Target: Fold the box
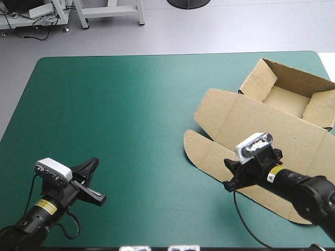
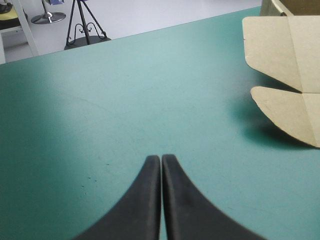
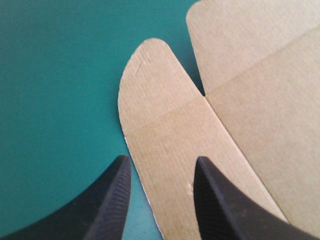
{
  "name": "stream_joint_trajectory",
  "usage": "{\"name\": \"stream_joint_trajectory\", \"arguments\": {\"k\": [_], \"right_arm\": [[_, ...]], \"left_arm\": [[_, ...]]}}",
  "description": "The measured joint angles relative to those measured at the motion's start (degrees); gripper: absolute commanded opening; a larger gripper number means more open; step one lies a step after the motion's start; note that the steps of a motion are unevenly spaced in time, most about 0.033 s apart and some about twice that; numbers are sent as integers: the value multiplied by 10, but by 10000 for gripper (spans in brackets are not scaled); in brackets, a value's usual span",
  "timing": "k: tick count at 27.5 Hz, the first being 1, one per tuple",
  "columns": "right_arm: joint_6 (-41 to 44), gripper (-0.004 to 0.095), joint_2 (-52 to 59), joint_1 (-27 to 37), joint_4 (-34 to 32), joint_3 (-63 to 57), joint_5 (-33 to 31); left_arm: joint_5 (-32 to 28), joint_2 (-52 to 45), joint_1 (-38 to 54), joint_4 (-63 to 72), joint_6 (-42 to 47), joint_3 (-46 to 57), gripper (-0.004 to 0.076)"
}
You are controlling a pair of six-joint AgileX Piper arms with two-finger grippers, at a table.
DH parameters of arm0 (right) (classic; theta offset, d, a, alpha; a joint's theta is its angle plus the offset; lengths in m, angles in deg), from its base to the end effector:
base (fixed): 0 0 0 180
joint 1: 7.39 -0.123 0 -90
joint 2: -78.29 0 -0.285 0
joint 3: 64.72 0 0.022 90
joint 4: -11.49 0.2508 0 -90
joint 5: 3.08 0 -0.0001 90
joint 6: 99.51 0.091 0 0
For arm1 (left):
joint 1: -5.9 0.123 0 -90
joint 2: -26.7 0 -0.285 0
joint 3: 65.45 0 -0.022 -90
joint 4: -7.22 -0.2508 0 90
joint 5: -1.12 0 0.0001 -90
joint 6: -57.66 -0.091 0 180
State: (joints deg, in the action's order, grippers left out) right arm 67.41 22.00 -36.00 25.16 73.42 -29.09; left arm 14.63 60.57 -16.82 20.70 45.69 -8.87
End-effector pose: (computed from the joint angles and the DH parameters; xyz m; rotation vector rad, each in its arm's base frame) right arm 0.1435 0.0890 0.2962 -0.6106 2.0911 0.3914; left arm 0.0927 -0.0442 0.2804 0.3791 1.7814 -0.3449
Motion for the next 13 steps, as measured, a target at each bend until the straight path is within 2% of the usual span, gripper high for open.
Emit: {"name": "stream_joint_trajectory", "arguments": {"k": [3, 6, 13], "right_arm": [[-3, 140, 30, -1, 0, -70, 51], [-4, -22, 41, -1, 0, -111, 73], [-4, -24, 41, -1, 11, -131, 115]], "left_arm": [[-2, -6, 0, 7, 0, 16, -6], [-2, -6, 0, 13, 0, 23, -6], [-4, -7, 0, 15, 0, 24, -6]]}}
